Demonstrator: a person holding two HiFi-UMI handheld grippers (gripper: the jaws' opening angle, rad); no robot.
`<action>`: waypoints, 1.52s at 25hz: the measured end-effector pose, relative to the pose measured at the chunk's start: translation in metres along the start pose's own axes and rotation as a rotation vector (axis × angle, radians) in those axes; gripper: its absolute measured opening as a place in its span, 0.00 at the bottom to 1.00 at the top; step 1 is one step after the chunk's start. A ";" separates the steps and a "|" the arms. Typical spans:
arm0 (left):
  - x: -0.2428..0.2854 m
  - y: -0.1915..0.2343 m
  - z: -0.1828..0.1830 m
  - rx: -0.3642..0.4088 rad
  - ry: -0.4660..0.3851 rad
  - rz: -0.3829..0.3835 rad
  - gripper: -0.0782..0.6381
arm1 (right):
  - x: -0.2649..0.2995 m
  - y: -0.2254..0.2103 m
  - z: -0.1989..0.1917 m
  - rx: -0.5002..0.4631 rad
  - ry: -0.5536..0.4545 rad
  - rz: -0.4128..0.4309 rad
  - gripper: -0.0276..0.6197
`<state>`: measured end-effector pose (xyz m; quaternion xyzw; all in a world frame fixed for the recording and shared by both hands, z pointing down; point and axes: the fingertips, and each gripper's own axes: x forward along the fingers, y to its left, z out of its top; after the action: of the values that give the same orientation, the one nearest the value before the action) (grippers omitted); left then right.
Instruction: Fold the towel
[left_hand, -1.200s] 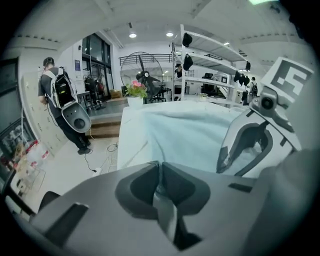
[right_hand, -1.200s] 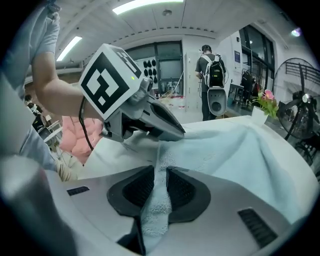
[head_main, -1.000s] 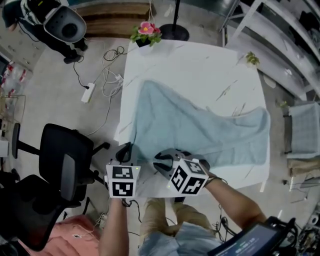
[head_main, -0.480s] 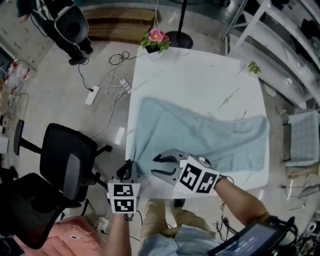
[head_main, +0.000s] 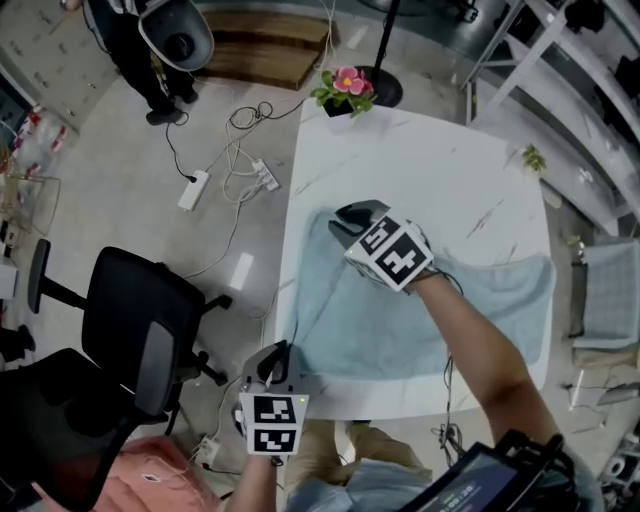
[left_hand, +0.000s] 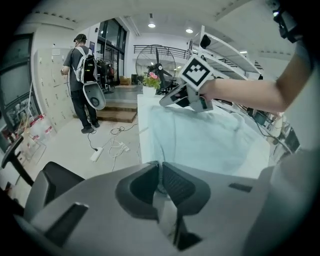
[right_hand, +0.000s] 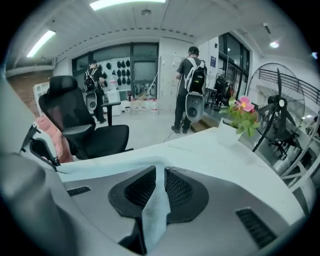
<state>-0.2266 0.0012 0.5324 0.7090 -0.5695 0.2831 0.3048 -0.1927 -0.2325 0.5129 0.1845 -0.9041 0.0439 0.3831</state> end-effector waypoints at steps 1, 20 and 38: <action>0.000 0.000 0.000 0.001 0.004 -0.008 0.15 | 0.011 -0.005 -0.005 -0.010 0.035 -0.006 0.15; -0.006 0.037 0.037 -0.025 -0.095 -0.034 0.32 | 0.029 -0.015 0.069 0.121 -0.152 0.122 0.35; -0.058 -0.095 0.114 -0.043 -0.335 -0.019 0.22 | -0.286 -0.072 -0.196 0.484 -0.220 -0.259 0.33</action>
<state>-0.1381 -0.0316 0.4039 0.7450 -0.6114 0.1458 0.2235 0.1491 -0.1699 0.4435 0.3882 -0.8723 0.1888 0.2299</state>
